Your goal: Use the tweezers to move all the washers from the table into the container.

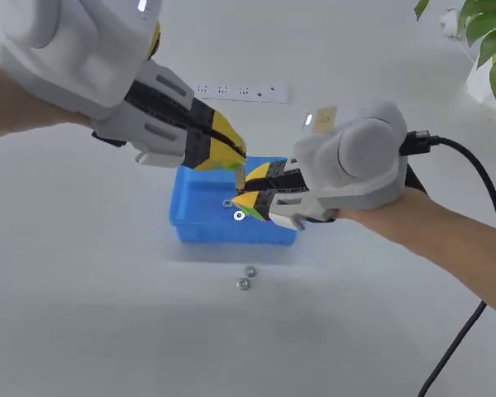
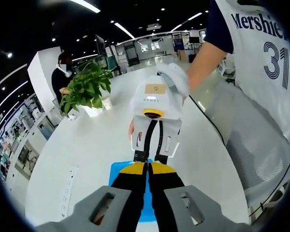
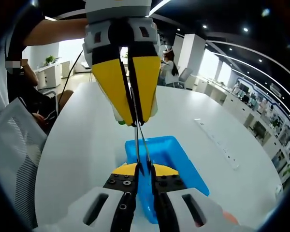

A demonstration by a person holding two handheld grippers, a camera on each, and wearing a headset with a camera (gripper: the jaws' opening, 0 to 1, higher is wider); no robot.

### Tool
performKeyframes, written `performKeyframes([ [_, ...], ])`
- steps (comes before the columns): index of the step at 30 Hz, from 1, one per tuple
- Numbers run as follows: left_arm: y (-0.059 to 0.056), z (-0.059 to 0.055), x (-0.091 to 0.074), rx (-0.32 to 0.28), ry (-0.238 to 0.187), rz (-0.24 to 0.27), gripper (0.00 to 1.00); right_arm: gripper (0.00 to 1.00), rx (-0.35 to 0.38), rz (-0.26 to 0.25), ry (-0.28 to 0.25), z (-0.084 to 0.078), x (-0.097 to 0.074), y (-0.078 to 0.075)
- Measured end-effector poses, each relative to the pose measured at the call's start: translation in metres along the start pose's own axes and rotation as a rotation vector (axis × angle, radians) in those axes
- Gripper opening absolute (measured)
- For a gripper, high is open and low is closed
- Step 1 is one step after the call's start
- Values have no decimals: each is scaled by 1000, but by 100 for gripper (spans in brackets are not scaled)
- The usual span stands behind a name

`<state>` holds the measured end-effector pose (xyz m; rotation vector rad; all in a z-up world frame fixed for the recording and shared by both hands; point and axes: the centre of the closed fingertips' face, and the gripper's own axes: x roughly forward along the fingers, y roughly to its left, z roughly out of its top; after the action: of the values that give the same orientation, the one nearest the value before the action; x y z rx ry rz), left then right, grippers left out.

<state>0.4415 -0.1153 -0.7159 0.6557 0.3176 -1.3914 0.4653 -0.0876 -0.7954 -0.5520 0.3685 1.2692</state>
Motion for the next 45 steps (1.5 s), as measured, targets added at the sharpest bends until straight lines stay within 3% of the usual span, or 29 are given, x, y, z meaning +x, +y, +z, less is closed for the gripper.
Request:
performKeyframes([
  [10, -30, -2, 4, -31, -2, -33, 5, 12, 23, 22, 10, -11, -7, 30],
  [24, -63, -7, 13, -97, -30, -35, 6, 12, 62, 54, 33, -29, -9, 60],
  [30, -67, -13, 16, -125, -37, -36, 6, 12, 73, 62, 44, -37, -5, 66],
  [45, -60, -36, 28, -198, -21, -49, 6, 12, 116, 100, 60, -55, 10, 67],
])
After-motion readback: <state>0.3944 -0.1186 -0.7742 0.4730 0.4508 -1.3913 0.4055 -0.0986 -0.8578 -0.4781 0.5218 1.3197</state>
